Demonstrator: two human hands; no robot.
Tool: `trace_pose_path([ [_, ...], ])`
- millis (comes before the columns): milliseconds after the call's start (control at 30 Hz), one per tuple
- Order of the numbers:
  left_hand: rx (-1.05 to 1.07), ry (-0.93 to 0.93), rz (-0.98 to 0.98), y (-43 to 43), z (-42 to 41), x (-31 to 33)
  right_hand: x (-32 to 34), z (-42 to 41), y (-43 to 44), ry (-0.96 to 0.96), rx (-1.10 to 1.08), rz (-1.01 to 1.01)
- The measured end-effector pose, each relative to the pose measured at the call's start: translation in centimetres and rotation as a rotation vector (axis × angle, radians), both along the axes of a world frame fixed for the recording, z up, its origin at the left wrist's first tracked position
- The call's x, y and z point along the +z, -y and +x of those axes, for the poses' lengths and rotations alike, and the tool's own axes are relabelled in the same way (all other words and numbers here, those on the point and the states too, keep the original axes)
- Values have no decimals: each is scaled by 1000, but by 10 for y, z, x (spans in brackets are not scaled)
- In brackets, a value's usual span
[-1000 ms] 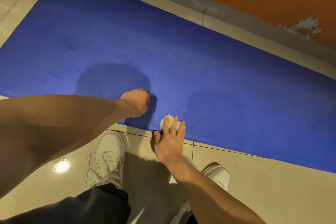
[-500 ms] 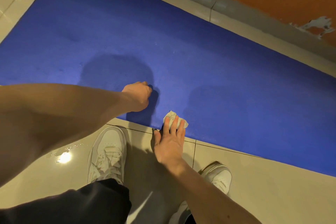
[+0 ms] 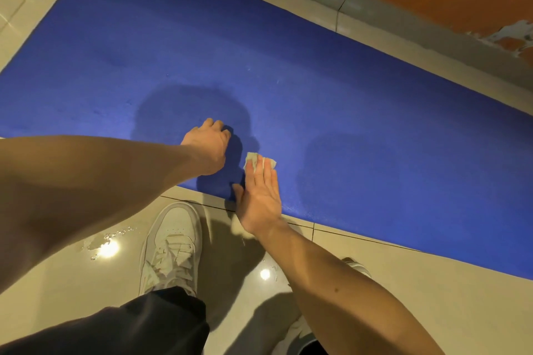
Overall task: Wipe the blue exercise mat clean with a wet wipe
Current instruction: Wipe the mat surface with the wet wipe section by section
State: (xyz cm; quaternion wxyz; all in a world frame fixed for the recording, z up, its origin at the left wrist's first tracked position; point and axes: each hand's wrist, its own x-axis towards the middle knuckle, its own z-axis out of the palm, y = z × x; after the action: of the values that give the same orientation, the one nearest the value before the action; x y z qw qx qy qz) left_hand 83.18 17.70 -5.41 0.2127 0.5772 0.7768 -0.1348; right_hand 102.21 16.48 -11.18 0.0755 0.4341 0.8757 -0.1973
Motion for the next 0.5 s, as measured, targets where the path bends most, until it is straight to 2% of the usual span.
trace_pose_path([
  [67, -11, -12, -7, -2, 0, 0, 1, 17, -15, 23, -17, 4],
  [167, -15, -13, -27, -3, 0, -1, 3, 59, -45, 112, -222, 69],
  [267, 3, -3, -57, -1, 0, 0, 7, 79, -59, 271, -396, 21],
  [333, -3, 12, -73, -1, 0, 0, 6, 65, -55, 235, -444, 4],
  [433, -7, -1, -69, -4, 1, 2, 4, 17, -24, 60, -300, 7],
  [500, -5, -8, -59, -7, 2, 2, 5, -4, -1, 18, -183, -19],
])
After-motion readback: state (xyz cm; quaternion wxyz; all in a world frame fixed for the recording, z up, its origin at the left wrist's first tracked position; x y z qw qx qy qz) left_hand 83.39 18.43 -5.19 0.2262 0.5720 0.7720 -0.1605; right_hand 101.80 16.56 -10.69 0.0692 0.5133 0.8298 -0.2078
